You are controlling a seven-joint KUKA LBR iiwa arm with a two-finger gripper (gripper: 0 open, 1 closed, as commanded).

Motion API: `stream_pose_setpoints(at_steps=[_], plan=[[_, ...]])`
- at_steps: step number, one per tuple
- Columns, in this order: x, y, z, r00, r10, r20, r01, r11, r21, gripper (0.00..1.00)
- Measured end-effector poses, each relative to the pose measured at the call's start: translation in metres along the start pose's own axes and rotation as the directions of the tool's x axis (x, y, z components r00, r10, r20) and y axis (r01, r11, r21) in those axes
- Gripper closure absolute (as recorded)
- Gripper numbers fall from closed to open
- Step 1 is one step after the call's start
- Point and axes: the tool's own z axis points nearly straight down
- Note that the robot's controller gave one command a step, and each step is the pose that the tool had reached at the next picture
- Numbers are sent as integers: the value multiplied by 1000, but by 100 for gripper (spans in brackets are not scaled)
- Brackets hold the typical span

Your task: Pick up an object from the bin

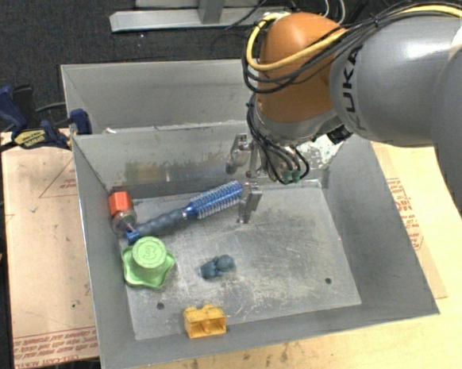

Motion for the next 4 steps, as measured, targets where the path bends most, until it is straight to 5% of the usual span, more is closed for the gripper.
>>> stream_pose_setpoints(at_steps=[1, 2, 3, 4], plan=[[50, -70, -39, 931, -365, 0, 365, 931, 4, 0], [5, 26, 51, 973, -233, -2, 233, 973, -4, 0], [-22, 8, 122, 969, -248, 5, 248, 969, -1, 0], [-24, 8, 116, 969, -248, 13, 248, 969, 0, 100]])
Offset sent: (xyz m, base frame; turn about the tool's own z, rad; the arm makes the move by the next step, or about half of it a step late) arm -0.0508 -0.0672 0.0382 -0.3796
